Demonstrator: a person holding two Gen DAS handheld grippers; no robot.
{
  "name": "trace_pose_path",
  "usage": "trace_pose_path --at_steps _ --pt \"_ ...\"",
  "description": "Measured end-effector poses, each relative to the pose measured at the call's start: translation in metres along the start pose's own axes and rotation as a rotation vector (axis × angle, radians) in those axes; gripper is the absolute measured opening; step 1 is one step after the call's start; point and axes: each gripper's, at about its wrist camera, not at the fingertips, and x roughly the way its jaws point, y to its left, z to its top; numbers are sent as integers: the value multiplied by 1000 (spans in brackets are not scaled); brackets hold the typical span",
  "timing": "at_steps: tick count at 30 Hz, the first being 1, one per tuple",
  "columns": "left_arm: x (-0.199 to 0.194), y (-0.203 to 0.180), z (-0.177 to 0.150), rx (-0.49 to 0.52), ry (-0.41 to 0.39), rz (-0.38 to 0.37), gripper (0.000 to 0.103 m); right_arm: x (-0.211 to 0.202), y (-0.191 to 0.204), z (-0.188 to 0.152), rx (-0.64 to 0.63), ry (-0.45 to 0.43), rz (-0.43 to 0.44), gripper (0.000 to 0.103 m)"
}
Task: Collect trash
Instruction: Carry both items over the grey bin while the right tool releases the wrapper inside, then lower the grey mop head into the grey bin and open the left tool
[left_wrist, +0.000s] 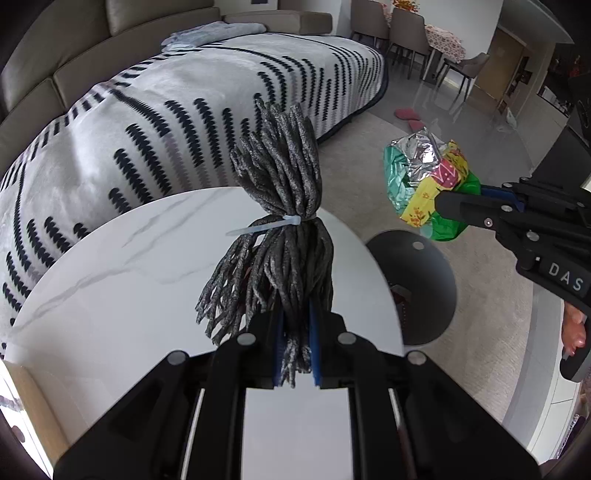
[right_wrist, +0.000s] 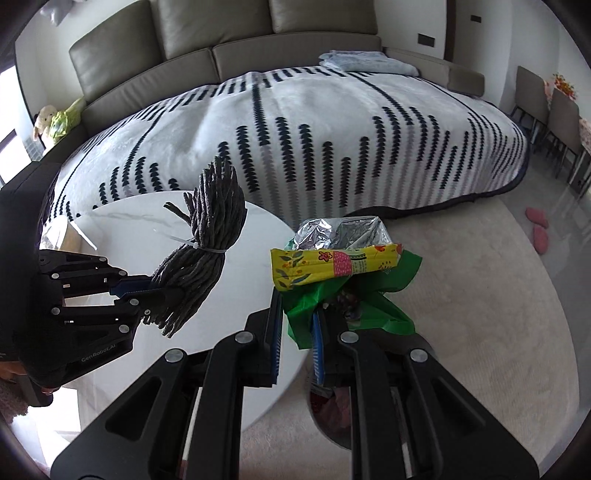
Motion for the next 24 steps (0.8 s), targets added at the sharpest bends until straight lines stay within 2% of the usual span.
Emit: trace_pose_path --at_steps 5,9,13,19,24 --pt "18 -51 15 40 -6 -42 12 -18 -56 -26 94 5 -68 13" --pt "25 -77 14 30 -28 -12 12 -22 -86 -45 157 13 -101 13" --pt "31 -94 6 -3 -39 21 12 -16 -100 -61 192 29 -125 13" --pt "41 -105 -10 -55 -2 29 13 -8 -105 -80 223 52 -136 13" --pt "39 -111 -16 -84 -3 43 13 -1 -111 -88 266 66 -138 13"
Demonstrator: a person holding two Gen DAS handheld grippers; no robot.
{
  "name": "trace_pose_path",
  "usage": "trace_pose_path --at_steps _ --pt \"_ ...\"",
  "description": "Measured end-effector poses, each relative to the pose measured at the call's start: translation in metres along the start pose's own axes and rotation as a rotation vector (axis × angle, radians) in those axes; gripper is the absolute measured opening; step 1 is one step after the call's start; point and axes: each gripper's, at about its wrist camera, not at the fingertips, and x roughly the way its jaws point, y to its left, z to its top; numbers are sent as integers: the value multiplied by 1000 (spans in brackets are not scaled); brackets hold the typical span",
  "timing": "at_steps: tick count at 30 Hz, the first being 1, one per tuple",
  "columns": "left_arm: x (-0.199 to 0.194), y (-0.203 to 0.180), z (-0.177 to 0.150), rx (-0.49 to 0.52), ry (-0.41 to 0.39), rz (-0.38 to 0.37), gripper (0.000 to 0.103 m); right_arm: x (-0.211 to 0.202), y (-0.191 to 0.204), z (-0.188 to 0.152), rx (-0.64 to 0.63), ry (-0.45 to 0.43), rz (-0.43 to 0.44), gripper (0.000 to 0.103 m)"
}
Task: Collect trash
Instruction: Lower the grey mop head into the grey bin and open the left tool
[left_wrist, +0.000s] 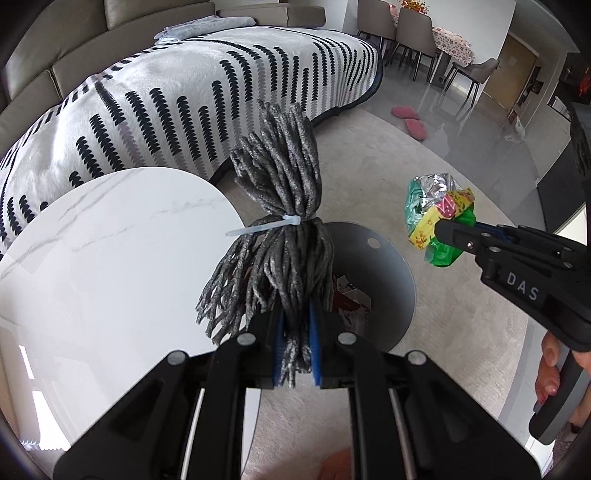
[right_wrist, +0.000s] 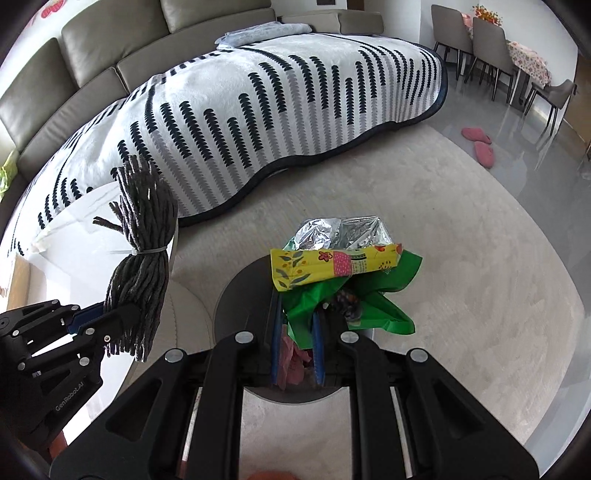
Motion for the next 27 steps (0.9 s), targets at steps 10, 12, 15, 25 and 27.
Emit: trace_pose_path --at_steps 10,12,15,25,27 --pt "-3 -9 -1 -32 -11 52 13 22 -2 -8 29 40 -39 13" --pt "-3 -13 -3 -36 -12 57 13 23 0 -8 20 40 -52 13" --pt "-2 -16 -4 -41 -6 53 13 25 0 -9 21 42 -49 13" --pt "3 -17 -6 -44 10 47 13 29 -3 -10 36 50 -30 14" --pt "3 -17 -6 -46 12 45 13 29 -5 -10 45 50 -25 19"
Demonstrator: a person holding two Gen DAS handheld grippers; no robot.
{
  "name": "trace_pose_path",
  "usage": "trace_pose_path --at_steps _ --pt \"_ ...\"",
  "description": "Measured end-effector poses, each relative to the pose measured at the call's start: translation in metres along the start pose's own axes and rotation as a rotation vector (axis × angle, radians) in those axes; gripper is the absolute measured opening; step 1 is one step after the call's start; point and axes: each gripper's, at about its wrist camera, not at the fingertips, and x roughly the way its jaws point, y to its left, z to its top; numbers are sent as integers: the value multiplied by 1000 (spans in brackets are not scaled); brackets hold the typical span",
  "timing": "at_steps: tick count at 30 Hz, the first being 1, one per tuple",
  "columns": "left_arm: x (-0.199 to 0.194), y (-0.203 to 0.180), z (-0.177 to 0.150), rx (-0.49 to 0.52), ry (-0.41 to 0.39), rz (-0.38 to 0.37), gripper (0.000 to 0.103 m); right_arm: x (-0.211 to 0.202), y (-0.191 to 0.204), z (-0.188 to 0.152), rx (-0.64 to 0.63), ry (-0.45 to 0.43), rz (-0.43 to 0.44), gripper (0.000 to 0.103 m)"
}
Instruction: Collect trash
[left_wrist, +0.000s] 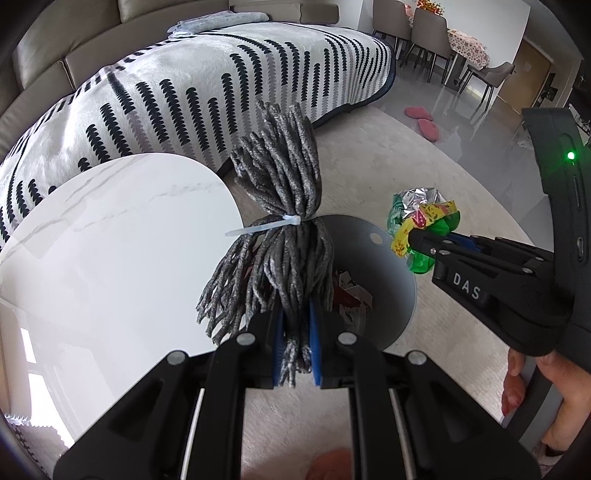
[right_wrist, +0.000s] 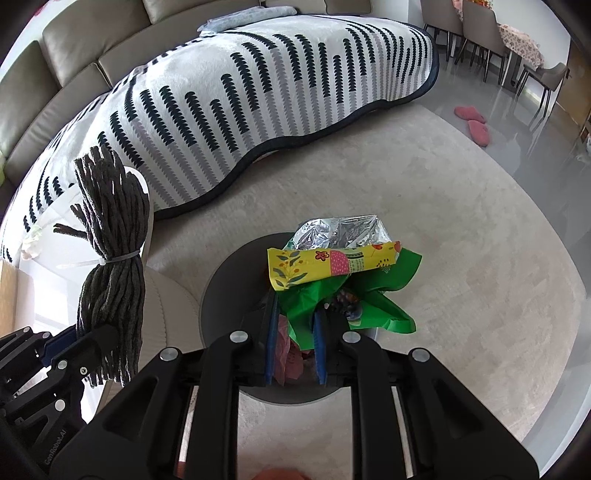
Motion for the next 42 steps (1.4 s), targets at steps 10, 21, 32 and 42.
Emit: trace_pose_path --at_steps 10,21,32,42 --pt "-1 -6 1 25 -4 -9 13 -11 -8 2 20 -25 8 24" --pt "19 -36 5 69 24 -48 14 -38 -28 -4 25 -63 -28 24" --pt "28 -56 18 48 -5 -3 71 -57 -59 -17 44 -76 -77 24" --pt "8 -42 19 35 -30 27 74 -68 -53 -18 54 -81 -88 24"
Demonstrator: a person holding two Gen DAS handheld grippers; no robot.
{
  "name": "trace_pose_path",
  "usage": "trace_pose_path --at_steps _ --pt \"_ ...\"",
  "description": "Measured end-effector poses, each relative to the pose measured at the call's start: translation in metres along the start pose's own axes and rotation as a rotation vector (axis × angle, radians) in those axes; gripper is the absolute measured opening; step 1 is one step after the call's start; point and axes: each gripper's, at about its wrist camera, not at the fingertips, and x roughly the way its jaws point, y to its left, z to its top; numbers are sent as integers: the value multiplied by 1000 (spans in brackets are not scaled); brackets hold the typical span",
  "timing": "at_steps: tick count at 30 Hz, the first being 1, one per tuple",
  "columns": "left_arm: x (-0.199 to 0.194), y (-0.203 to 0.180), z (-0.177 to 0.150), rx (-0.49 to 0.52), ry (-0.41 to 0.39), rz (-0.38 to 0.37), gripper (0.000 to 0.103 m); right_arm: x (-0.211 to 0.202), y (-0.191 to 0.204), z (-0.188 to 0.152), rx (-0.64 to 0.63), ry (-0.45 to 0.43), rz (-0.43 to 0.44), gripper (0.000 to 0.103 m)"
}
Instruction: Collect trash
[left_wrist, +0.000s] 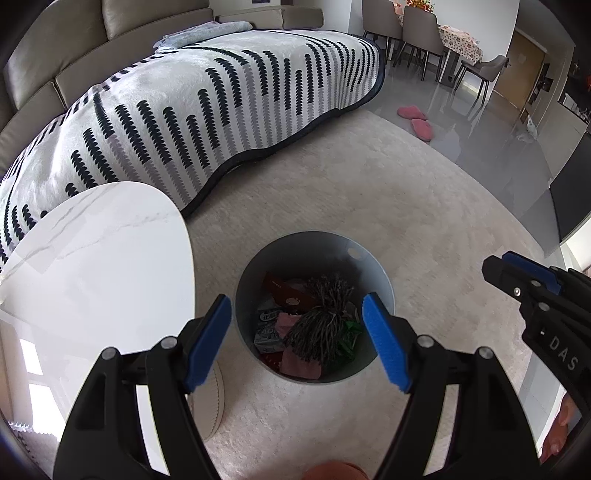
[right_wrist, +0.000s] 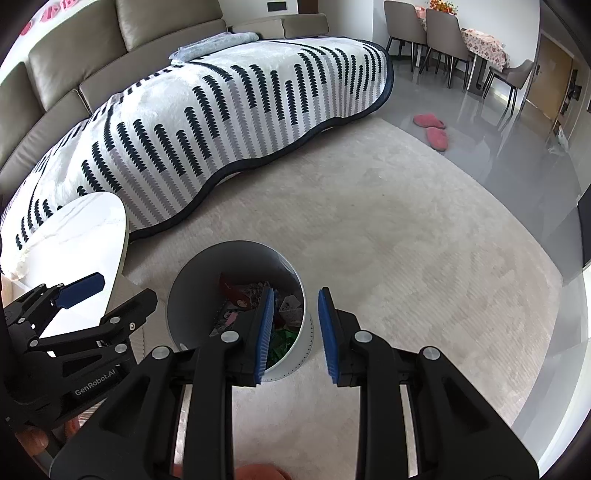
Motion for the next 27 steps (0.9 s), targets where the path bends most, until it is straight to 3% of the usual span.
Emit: trace_pose_path --at_steps 5,13,25,27 --pt "-13 30 -5 -36 -4 23 74 -7 20 -2 -27 4 16 32" --pt "-44 87 -24 -127 -13 80 74 -22 72 -7 -120 9 40 34" --pt "-116 181 -72 -258 -7 178 74 -56 175 -7 -281 7 177 36" --pt "-132 197 -83 -290 0 200 74 -63 194 -7 -309 9 204 41"
